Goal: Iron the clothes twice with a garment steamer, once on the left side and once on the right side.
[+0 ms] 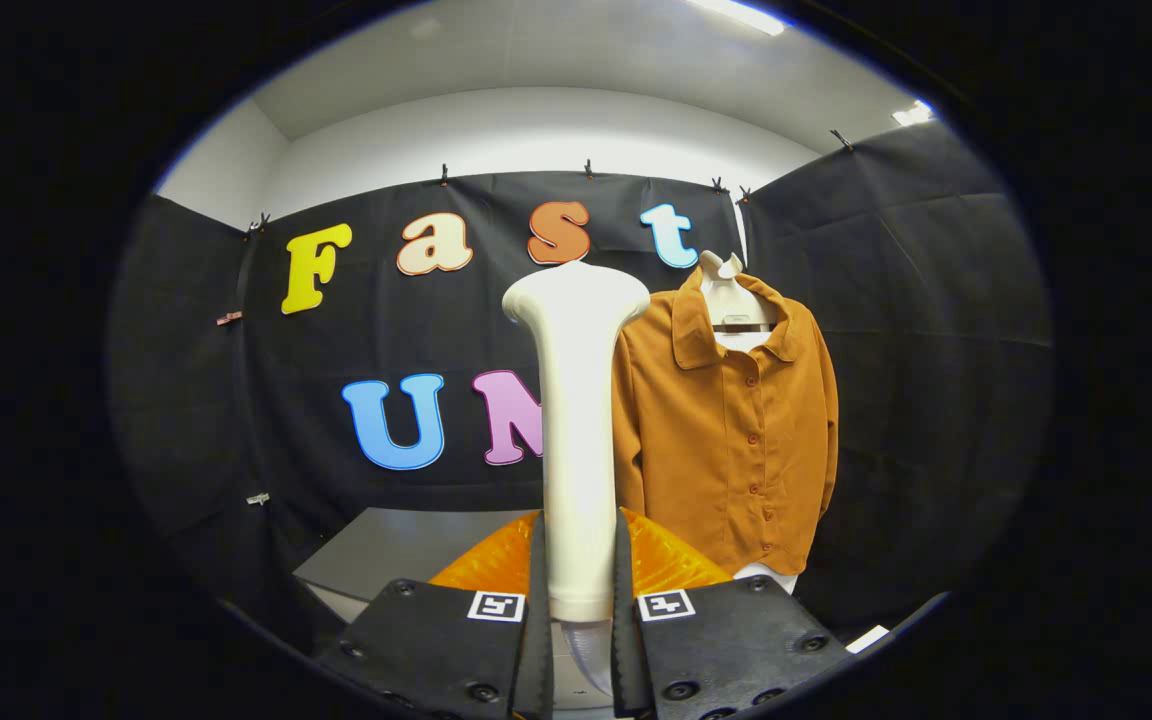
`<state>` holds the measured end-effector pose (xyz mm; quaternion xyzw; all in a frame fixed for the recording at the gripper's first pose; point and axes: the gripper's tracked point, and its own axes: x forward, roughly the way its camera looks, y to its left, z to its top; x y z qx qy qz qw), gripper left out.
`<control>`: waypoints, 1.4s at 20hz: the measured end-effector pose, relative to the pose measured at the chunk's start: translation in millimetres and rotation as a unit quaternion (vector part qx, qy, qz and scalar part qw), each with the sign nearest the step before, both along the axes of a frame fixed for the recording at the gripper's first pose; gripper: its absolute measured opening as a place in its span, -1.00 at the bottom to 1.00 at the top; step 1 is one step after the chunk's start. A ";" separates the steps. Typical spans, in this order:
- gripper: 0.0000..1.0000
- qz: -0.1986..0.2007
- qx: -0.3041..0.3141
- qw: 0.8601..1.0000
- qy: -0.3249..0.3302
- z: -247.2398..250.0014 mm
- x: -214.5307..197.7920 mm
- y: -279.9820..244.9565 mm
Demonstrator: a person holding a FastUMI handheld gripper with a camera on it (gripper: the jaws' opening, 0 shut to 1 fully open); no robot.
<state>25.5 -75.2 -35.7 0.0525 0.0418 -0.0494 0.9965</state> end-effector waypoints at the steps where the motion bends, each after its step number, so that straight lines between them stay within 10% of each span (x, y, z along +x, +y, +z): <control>1: -0.47 0.000 0.001 1.000 -0.006 3.2 -3.5 4.7; 28: -0.47 0.016 -0.034 0.999 -0.007 0.2 -11.2 21.1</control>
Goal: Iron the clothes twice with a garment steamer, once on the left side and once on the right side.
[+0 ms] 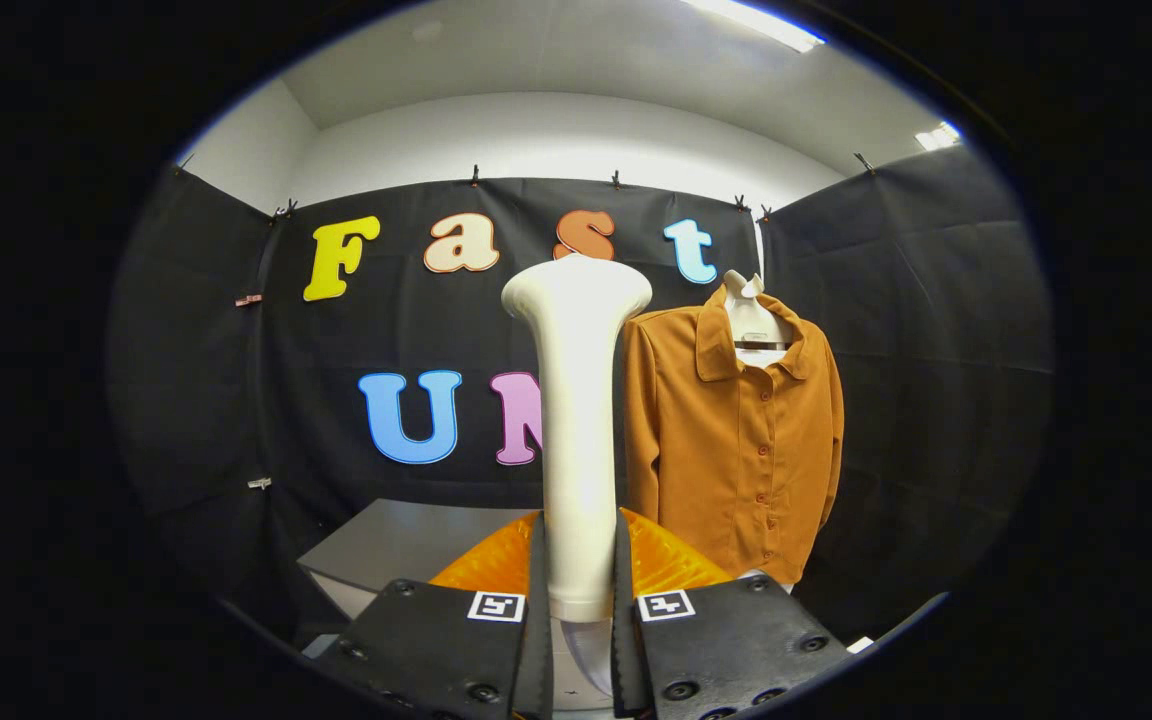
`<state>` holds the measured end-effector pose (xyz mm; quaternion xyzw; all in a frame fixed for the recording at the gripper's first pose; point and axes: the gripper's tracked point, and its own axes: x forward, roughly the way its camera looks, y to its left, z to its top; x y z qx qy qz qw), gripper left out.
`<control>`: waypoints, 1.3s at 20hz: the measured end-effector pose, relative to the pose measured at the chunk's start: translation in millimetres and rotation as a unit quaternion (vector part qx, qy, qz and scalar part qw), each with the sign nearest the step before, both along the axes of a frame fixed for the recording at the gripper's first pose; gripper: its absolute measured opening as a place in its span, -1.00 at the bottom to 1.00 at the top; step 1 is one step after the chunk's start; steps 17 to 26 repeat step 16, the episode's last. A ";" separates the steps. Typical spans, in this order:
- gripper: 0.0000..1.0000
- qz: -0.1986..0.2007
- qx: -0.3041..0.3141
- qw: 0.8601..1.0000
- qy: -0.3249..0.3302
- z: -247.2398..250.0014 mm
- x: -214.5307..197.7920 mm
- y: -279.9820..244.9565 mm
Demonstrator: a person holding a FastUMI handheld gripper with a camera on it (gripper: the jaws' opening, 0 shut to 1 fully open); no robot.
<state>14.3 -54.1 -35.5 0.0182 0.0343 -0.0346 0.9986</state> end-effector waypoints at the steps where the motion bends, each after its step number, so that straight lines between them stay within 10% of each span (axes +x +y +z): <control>1: -0.47 0.000 0.000 1.000 -0.001 0.0 1.4 0.3; 26: -0.47 -0.005 0.007 1.000 0.003 -4.2 10.4 3.2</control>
